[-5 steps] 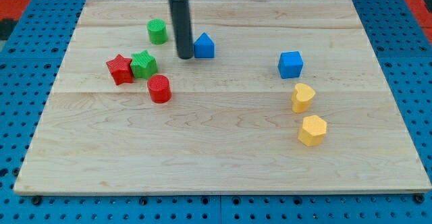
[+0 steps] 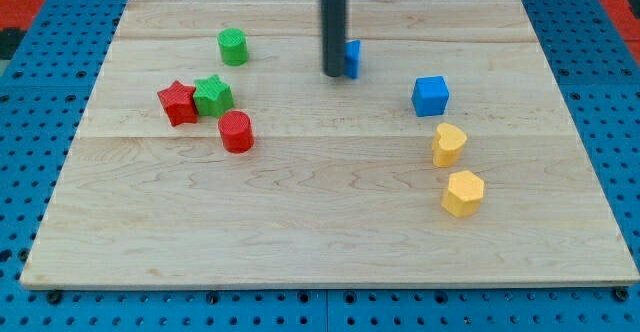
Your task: Place the blue triangle at the top right side of the blue cube
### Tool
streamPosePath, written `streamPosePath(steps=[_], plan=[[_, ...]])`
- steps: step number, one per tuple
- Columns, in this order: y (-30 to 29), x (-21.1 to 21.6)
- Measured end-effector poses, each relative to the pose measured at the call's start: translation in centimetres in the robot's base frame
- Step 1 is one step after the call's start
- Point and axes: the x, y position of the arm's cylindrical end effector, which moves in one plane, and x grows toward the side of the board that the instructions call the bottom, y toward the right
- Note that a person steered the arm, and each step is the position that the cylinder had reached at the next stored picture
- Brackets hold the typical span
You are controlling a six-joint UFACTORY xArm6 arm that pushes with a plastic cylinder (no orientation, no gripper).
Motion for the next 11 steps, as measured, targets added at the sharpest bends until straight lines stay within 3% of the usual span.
streamPosePath(steps=[1, 3, 4, 6, 7, 9, 11], plan=[[2.5, 0.6], [1.2, 0.6], [-1.6, 1.5], [-13.4, 0.3], [-13.9, -1.9], [-4.7, -2.1], [-0.1, -2.6]])
